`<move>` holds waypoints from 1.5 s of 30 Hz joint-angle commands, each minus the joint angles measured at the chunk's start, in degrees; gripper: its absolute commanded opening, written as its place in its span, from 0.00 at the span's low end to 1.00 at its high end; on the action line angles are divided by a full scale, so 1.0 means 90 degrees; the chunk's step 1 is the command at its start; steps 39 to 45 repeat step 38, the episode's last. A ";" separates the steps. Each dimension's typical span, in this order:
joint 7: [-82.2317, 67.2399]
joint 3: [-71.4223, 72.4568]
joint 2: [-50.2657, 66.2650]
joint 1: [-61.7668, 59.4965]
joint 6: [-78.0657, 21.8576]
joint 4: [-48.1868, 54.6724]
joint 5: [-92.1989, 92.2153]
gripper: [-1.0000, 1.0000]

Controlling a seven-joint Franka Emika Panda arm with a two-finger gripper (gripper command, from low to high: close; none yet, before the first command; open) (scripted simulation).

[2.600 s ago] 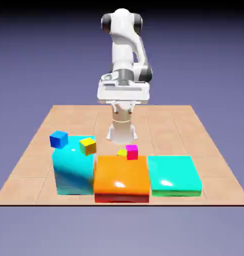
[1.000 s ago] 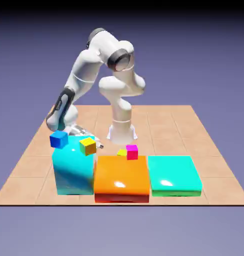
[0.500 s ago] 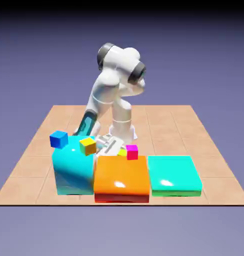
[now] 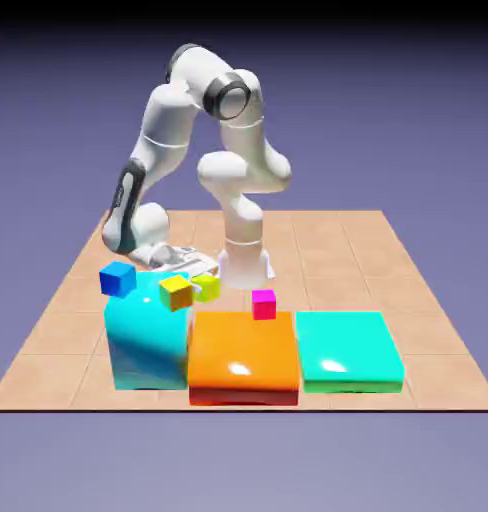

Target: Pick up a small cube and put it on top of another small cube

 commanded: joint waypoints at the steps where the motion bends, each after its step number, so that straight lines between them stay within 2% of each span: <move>1: 0.0089 0.0044 -0.0214 -0.0231 -0.0010 0.0002 -0.0008 0.00; 9: 0.1327 0.0727 -0.1887 -0.1941 0.0114 0.0110 -0.0006 0.00; 25: 0.5728 0.1103 -0.2575 0.0513 0.2023 0.2359 -0.0589 0.00; 33: 0.5298 0.1384 -0.1958 0.1142 0.2487 0.2261 0.0168 0.00; 34: 0.5298 0.1384 -0.1958 0.1142 0.2487 0.2261 0.0168 1.00; 38: 0.5735 0.1018 -0.2416 0.0801 0.2074 0.2434 -0.0612 1.00; 45: 0.5735 0.1018 -0.2416 0.0801 0.2074 0.2434 -0.0612 1.00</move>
